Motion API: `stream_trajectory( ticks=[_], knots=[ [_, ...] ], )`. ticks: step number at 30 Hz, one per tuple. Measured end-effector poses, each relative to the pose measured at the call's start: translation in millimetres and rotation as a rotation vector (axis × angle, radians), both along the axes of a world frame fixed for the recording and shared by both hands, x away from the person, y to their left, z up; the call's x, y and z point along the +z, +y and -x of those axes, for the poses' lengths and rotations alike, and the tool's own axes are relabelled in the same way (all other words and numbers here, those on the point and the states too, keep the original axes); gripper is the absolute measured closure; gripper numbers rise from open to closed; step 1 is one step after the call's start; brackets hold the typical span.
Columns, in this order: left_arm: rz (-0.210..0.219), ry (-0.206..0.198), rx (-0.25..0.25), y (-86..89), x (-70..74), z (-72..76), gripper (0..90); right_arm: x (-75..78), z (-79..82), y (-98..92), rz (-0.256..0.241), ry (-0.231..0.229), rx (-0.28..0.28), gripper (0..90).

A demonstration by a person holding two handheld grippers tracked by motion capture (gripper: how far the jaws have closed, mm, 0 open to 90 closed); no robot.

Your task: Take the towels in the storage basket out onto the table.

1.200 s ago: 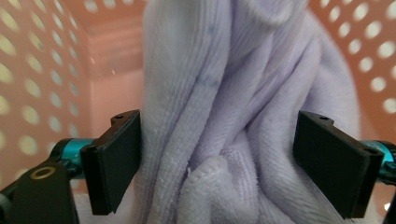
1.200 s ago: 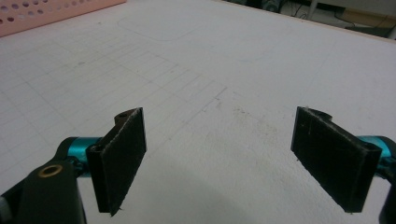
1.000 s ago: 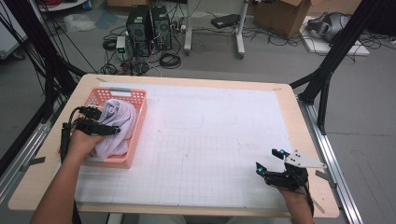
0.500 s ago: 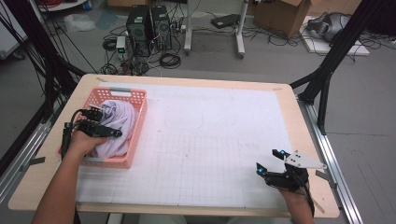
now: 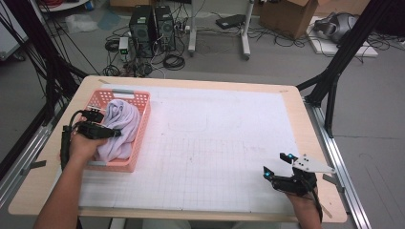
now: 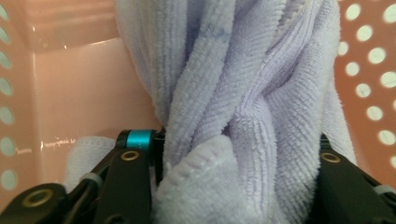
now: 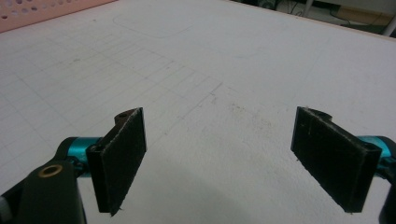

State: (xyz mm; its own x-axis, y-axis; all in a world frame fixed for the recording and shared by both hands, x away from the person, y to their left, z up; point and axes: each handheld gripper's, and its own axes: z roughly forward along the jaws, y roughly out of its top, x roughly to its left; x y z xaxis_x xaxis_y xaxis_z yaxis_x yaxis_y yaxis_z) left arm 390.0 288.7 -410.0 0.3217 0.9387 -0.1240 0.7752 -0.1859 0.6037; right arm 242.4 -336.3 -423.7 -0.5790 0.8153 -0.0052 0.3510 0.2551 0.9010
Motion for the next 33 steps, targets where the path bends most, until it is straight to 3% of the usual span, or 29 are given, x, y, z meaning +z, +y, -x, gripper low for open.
stream_trajectory(
  ticks=[6, 10, 12, 13, 15, 21, 22, 26, 29, 30, 33],
  knots=[
    [0.023, -0.065, 0.006, 1.6, 6.1, 3.7, 59.8, 0.1, 0.9, 0.1, -0.001, 0.003, -0.003, 17.1],
    [0.079, -0.143, 0.025, 5.6, 14.2, 8.5, 60.9, 0.3, 1.2, -1.2, -0.004, -0.002, -0.007, 17.1],
    [0.121, -0.208, 0.028, 8.5, 21.8, 13.8, 62.3, 0.3, 1.3, -1.2, -0.006, -0.002, -0.007, 17.1],
    [0.121, -0.208, 0.028, 8.5, 21.8, 13.8, 63.1, 0.2, 1.3, -1.0, -0.007, 0.002, -0.007, 17.1],
    [0.145, -0.246, 0.03, 11.0, 26.8, 17.6, 63.5, 0.0, 0.9, -0.8, -0.004, -0.001, -0.006, 17.1],
    [0.148, -0.339, 0.027, 16.6, 34.6, 26.3, 64.8, 0.1, 1.2, 0.7, -0.003, 0.0, -0.005, 17.1],
    [0.15, -0.37, 0.027, 18.1, 36.2, 28.3, 64.9, 0.1, 1.2, 0.7, -0.003, 0.0, -0.005, 17.1],
    [0.157, -0.41, 0.029, 20.0, 39.3, 31.0, 65.2, 0.1, 1.5, 0.4, -0.004, 0.001, -0.008, 17.1],
    [0.195, -0.489, 0.037, 23.2, 44.7, 35.2, 65.5, 0.0, 0.9, -0.1, -0.003, -0.004, -0.007, 17.1],
    [0.195, -0.489, 0.037, 23.2, 44.7, 35.2, 65.5, -0.1, 0.8, -0.1, -0.003, -0.004, -0.007, 17.1],
    [0.213, -0.554, 0.039, 27.8, 51.3, 39.9, 65.6, -0.1, 0.8, -0.1, -0.003, -0.004, -0.007, 17.1]
  ],
)
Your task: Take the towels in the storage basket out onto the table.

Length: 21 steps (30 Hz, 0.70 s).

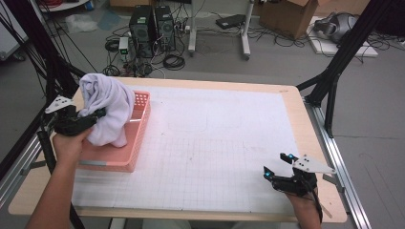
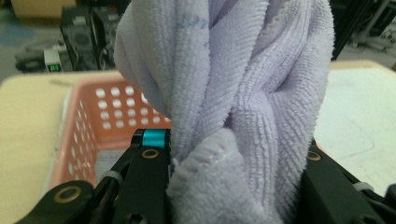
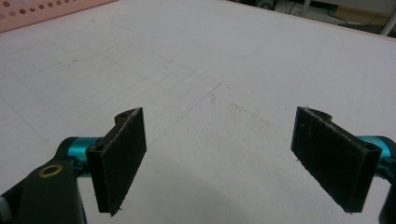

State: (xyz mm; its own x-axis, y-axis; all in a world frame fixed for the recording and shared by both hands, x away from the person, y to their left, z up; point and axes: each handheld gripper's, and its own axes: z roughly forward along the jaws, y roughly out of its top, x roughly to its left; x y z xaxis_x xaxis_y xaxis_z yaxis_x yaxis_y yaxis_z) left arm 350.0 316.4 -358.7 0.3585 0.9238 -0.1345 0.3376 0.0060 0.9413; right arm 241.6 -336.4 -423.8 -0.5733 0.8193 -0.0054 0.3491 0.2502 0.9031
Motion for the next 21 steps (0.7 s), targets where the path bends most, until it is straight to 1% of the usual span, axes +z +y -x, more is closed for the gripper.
stream_trajectory(
  ticks=[1, 2, 4, 5, 6, 11, 12, 13, 17, 18, 19, 20, 21],
  knots=[
    [0.0, 0.0, 0.0, 0.0, 0.0, 0.0, 65.7, 0.0, 0.0, 0.0, 0.0, 0.0, 0.0, 17.1],
    [0.008, -0.021, 0.002, 1.7, 1.9, 1.6, 65.7, 0.2, 0.4, 0.1, -0.001, 0.003, -0.001, 17.1],
    [0.021, -0.066, -0.003, 4.1, 4.7, 4.7, 65.7, 0.2, 0.4, 0.0, -0.002, 0.004, 0.0, 17.1],
    [0.036, -0.104, -0.021, 6.8, 7.5, 7.8, 65.7, 0.1, 0.4, 0.2, -0.004, 0.003, -0.001, 17.1],
    [0.036, -0.104, -0.021, 6.8, 7.5, 7.8, 65.7, 0.2, 0.4, 0.1, -0.002, 0.004, -0.001, 17.1],
    [0.064, -0.179, -0.066, 9.9, 14.4, 14.3, 65.6, 0.3, 0.3, 1.3, 0.0, 0.005, 0.002, 17.1],
    [0.084, -0.203, -0.084, 10.3, 17.5, 16.2, 65.6, 0.4, 0.4, 1.5, 0.0, 0.004, 0.002, 17.1],
    [0.084, -0.203, -0.084, 10.3, 17.5, 16.2, 65.6, 0.4, 0.4, 1.5, 0.0, 0.004, 0.002, 17.1],
    [0.142, -0.264, -0.126, 8.0, 25.9, 20.1, 65.6, 0.5, 0.2, 1.8, -0.001, 0.002, 0.003, 17.1],
    [0.161, -0.291, -0.153, 5.5, 31.0, 21.8, 65.6, 0.5, 0.3, 2.0, -0.002, 0.003, 0.004, 17.1],
    [0.161, -0.291, -0.153, 5.5, 31.0, 21.8, 65.6, 0.5, 0.3, 2.2, -0.003, 0.003, 0.004, 17.1],
    [0.17, -0.301, -0.167, 3.3, 33.5, 22.4, 65.6, 0.5, 0.3, 2.1, -0.002, 0.003, 0.004, 17.1],
    [0.164, -0.309, -0.183, 1.1, 36.0, 23.1, 65.6, 0.5, 0.3, 2.2, -0.002, 0.003, 0.004, 17.1]
  ],
)
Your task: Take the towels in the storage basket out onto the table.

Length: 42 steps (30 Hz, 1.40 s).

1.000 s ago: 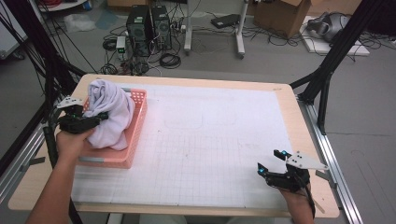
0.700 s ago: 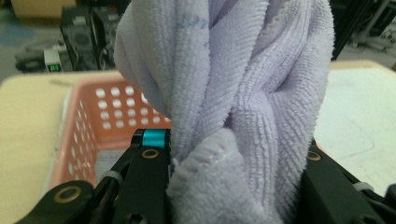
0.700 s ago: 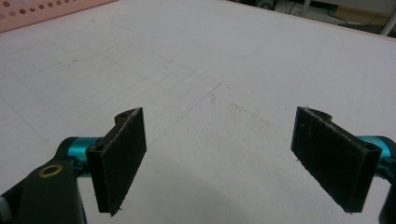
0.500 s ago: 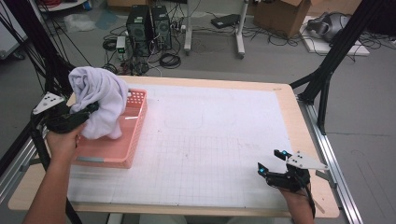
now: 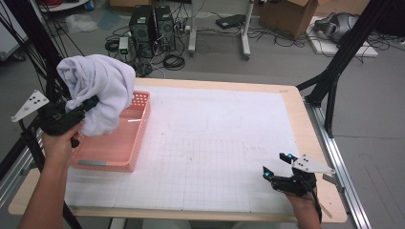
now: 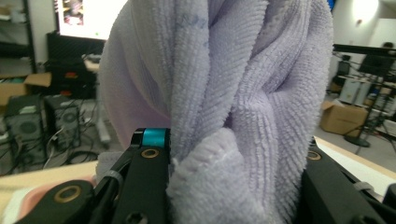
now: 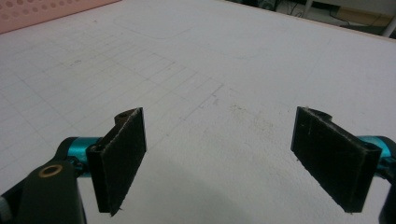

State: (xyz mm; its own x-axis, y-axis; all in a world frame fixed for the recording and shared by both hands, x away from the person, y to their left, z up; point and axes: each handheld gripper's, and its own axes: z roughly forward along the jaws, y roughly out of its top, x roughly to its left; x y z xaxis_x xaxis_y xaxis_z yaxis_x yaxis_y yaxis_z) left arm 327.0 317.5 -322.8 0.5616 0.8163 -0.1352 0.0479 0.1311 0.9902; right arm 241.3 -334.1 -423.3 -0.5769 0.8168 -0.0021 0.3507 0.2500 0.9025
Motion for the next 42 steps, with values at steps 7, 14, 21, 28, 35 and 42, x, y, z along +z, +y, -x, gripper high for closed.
stream_trajectory(
  ticks=[7, 14, 21, 28, 35, 42],
  knots=[
    [-0.019, -0.036, -0.078, -23.1, 12.5, 1.4, 65.6, -0.1, 0.1, 0.3, 0.0, 0.002, 0.0, 17.1],
    [-0.046, -0.079, -0.178, -48.9, 24.9, -0.6, 65.6, -0.4, -0.1, 0.2, 0.0, 0.005, 0.002, 17.1],
    [-0.062, -0.096, -0.278, -79.5, 31.7, -3.0, 65.5, -0.1, 0.0, 0.1, -0.001, 0.003, 0.003, 17.1],
    [-0.081, -0.095, -0.381, -115.7, 29.5, -6.2, 65.5, 0.1, -0.4, -0.2, 0.002, -0.005, 0.006, 17.1],
    [-0.111, -0.079, -0.466, -155.1, 22.3, -9.3, 65.5, 0.2, -0.1, -0.8, 0.001, -0.003, 0.004, 17.1],
    [-0.115, -0.045, -0.528, -196.2, 3.3, -12.3, 65.2, 0.0, -0.3, -1.0, -0.001, -0.003, 0.004, 17.1]
  ],
)
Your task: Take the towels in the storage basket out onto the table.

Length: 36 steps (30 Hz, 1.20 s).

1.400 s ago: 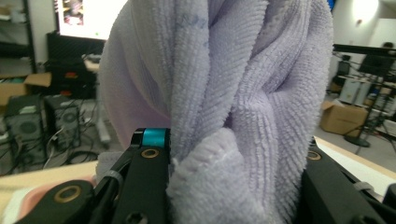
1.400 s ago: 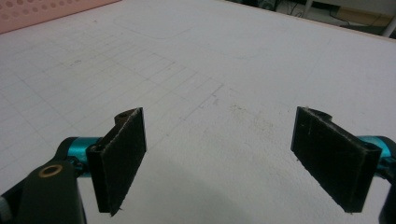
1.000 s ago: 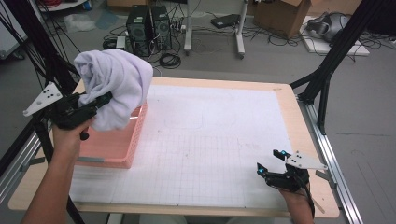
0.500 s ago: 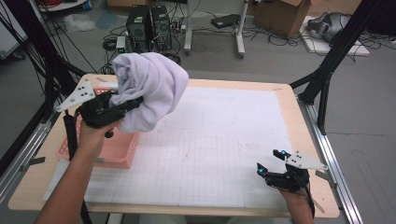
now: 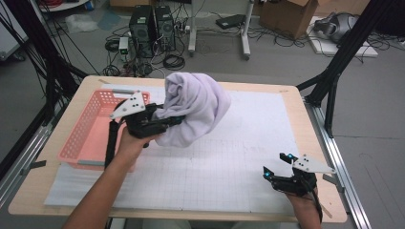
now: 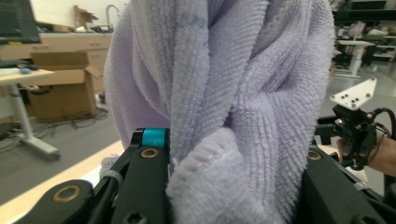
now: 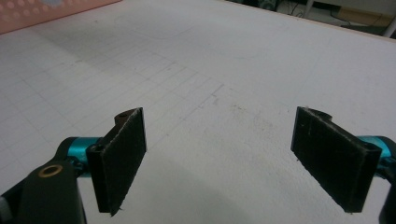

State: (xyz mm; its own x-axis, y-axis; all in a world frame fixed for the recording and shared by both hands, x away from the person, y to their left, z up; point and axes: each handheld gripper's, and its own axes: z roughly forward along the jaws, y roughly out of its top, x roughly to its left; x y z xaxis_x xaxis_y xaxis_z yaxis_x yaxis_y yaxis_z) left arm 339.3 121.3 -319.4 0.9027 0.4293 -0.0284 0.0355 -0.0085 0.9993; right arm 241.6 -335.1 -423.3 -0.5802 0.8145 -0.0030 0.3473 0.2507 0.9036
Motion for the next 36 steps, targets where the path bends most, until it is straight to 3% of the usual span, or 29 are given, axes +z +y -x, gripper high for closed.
stream_trajectory(
  ticks=[5, 11, 14, 17, 19, 23, 25, 26, 28, 29, 31, 32, 33, 34, 36],
  knots=[
    [-0.002, 0.037, -0.029, -32.1, -19.5, -4.1, 64.9, -0.1, -0.2, -0.3, -0.001, 0.003, 0.001, 17.1],
    [-0.044, 0.092, -0.056, -71.4, -46.2, -11.5, 64.8, -0.6, 0.1, -3.5, -0.003, 0.006, -0.005, 17.1],
    [-0.036, 0.12, -0.053, -84.9, -57.5, -15.7, 64.5, -1.8, 0.4, -5.2, -0.004, 0.01, -0.007, 17.1],
    [-0.056, 0.132, -0.046, -92.4, -65.1, -19.2, 64.2, -2.7, 0.9, -6.5, -0.007, 0.015, -0.009, 17.1],
    [-0.078, 0.157, -0.031, -102.8, -77.9, -24.6, 63.7, -4.0, -0.1, -8.2, -0.017, 0.019, -0.012, 17.1],
    [-0.109, 0.191, -0.015, -110.7, -90.3, -30.2, 62.5, -5.7, -1.7, -8.8, -0.017, 0.023, -0.009, 17.1],
    [-0.146, 0.217, 0.001, -114.8, -97.9, -33.5, 59.6, -6.8, -1.8, -9.7, -0.018, 0.03, -0.008, 17.1],
    [-0.192, 0.237, 0.021, -117.4, -104.6, -36.2, 58.5, -6.8, -1.8, -9.8, -0.016, 0.03, -0.009, 17.1],
    [-0.217, 0.256, 0.035, -118.9, -107.7, -37.1, 56.5, -6.9, -2.0, -10.0, -0.016, 0.029, -0.009, 17.1],
    [-0.24, 0.279, 0.048, -119.0, -110.3, -38.2, 46.9, -6.9, -2.3, -9.9, -0.018, 0.029, -0.01, 17.1],
    [-0.267, 0.321, 0.077, -118.1, -112.4, -39.6, 37.2, -7.4, -2.8, -9.2, -0.018, 0.03, -0.009, 17.1],
    [-0.297, 0.319, 0.115, -114.3, -109.5, -39.5, 33.2, -7.6, -2.9, -8.7, -0.016, 0.03, -0.007, 17.1],
    [-0.297, 0.319, 0.115, -114.3, -109.5, -39.5, 29.6, -7.6, -2.9, -8.7, -0.016, 0.03, -0.007, 17.1],
    [-0.316, 0.324, 0.166, -109.1, -103.6, -37.9, 28.4, -8.2, -3.3, -8.3, -0.009, 0.034, -0.002, 17.1],
    [-0.333, 0.311, 0.178, -105.6, -100.2, -36.6, 27.9, -8.7, -4.5, -7.9, -0.012, 0.038, -0.003, 17.1]
  ],
)
